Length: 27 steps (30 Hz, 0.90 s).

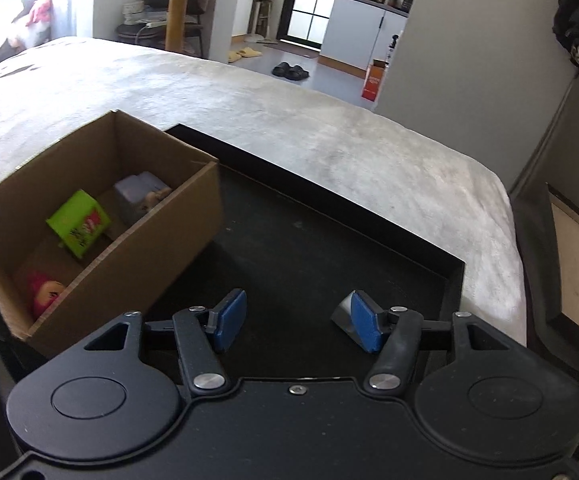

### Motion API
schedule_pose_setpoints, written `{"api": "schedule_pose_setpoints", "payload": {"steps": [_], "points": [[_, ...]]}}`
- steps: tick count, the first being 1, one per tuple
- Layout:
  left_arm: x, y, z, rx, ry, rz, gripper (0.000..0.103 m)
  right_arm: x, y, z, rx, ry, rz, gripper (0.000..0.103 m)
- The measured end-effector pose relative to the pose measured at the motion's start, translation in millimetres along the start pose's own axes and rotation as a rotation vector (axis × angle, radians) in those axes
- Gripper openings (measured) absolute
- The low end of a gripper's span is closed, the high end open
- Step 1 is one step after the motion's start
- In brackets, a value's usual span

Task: Organize rigid objects
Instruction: 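Withdraw the open right tool from the box toward the white block, then close the right gripper on the white plug-shaped block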

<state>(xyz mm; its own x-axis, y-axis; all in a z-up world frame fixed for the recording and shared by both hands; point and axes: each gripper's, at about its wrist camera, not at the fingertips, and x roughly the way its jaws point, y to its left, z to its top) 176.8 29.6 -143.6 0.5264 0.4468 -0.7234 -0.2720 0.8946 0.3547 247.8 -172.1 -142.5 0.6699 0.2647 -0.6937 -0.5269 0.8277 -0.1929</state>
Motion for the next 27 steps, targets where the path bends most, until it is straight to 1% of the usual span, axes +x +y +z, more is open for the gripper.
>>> {"api": "schedule_pose_setpoints", "payload": {"steps": [4,9,17,20,27], "points": [[0,-4,1,0.018,0.002,0.019,0.012,5,-11,-6,0.023,0.006,-0.002,0.060],[0,-7,1,0.038,0.006,0.040,0.012,10,-21,-13,0.036,0.002,-0.005,0.069],[0,-13,1,0.067,0.009,0.068,0.012,29,-41,-18,0.093,0.010,-0.021,0.071],[0,-15,1,0.078,0.010,0.078,0.012,38,-46,-22,0.091,0.024,-0.037,0.074],[0,-17,1,0.084,0.016,0.091,0.013,63,-56,-29,0.084,0.070,-0.041,0.074]]}}
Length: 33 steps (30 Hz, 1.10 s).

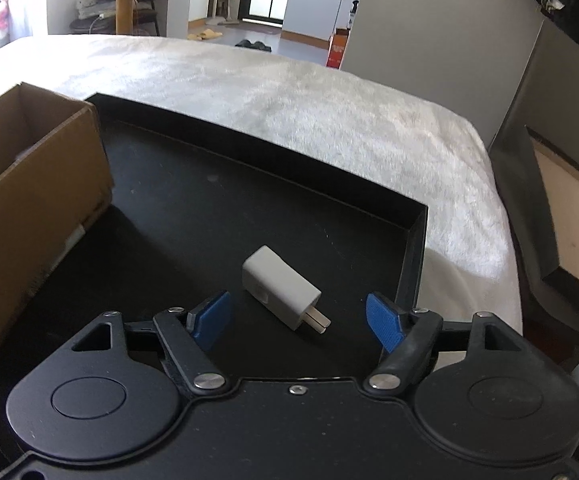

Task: Organize rigid objects
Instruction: 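Close the right gripper on the white plug-shaped block, then carry the white block with the right gripper over the box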

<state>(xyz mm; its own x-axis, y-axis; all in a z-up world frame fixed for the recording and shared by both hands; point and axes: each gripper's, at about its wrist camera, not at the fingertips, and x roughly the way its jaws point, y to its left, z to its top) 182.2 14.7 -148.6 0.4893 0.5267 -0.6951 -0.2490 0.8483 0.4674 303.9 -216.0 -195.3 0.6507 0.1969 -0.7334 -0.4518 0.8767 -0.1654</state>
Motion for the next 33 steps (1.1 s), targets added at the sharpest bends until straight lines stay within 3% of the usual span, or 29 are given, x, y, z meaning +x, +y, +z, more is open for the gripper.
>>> {"api": "schedule_pose_setpoints", "payload": {"steps": [8,10,12,14,23,33], "points": [[0,0,0,0.001,0.002,0.000,0.013,20,6,7,-0.027,0.016,-0.009,0.074],[1,0,0,0.001,0.003,0.000,0.013,23,10,8,-0.038,0.021,0.006,0.068],[1,1,0,0.000,0.002,-0.001,0.013,21,13,9,-0.051,0.021,0.024,0.032],[1,1,0,-0.002,0.002,-0.001,0.013,16,16,8,-0.058,0.015,0.048,0.021],[1,5,0,-0.019,-0.002,-0.016,0.013,-11,29,4,-0.060,-0.003,0.066,0.020],[0,13,-2,-0.059,-0.013,-0.053,0.012,-51,36,28,-0.042,-0.069,0.100,0.020]]}}
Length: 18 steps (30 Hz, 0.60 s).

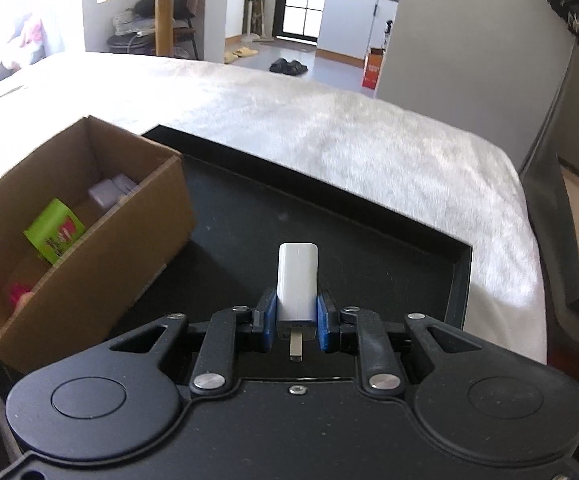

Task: Organize rigid objects
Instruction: 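Carry the white block with the right gripper over the box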

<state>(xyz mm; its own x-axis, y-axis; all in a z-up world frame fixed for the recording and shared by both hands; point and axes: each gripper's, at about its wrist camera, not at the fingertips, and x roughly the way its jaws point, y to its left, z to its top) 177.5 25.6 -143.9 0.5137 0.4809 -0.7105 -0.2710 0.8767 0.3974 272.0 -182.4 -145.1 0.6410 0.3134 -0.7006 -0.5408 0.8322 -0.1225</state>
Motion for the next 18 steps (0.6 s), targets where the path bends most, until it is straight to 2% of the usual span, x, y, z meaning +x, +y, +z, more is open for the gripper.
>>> {"api": "schedule_pose_setpoints", "payload": {"steps": [18], "points": [[0,17,-2,-0.083,-0.016,-0.095,0.010,-26,51,45,-0.104,-0.053,0.019,0.020]]}}
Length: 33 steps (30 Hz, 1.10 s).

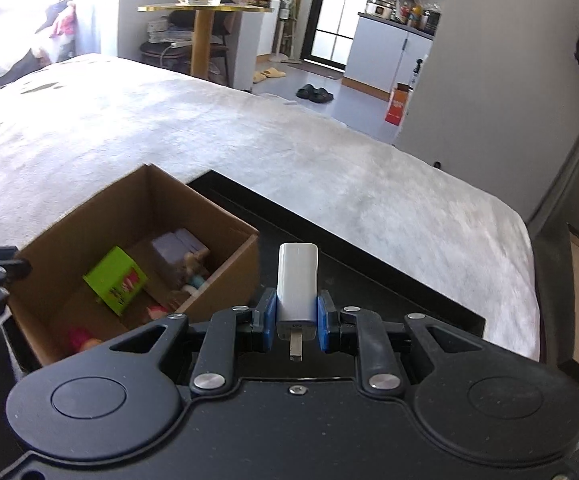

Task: Organize rigid objects
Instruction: 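Carry the white block with the right gripper over the box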

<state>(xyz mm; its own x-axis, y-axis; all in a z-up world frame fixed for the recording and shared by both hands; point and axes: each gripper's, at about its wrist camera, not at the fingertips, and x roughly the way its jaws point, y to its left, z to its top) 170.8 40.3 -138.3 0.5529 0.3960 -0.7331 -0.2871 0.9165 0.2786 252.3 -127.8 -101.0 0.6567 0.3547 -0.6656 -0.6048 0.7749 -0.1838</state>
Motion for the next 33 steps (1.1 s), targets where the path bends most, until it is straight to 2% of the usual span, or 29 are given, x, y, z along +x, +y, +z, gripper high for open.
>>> {"api": "schedule_pose_setpoints", "payload": {"steps": [5,33], "points": [[3,0,1,0.003,0.015,0.006,0.010,-1,15,12,-0.039,-0.001,0.003,0.020],[4,22,-4,-0.105,0.009,-0.102,0.009,10,100,54,-0.330,0.014,0.070,0.021]]}}
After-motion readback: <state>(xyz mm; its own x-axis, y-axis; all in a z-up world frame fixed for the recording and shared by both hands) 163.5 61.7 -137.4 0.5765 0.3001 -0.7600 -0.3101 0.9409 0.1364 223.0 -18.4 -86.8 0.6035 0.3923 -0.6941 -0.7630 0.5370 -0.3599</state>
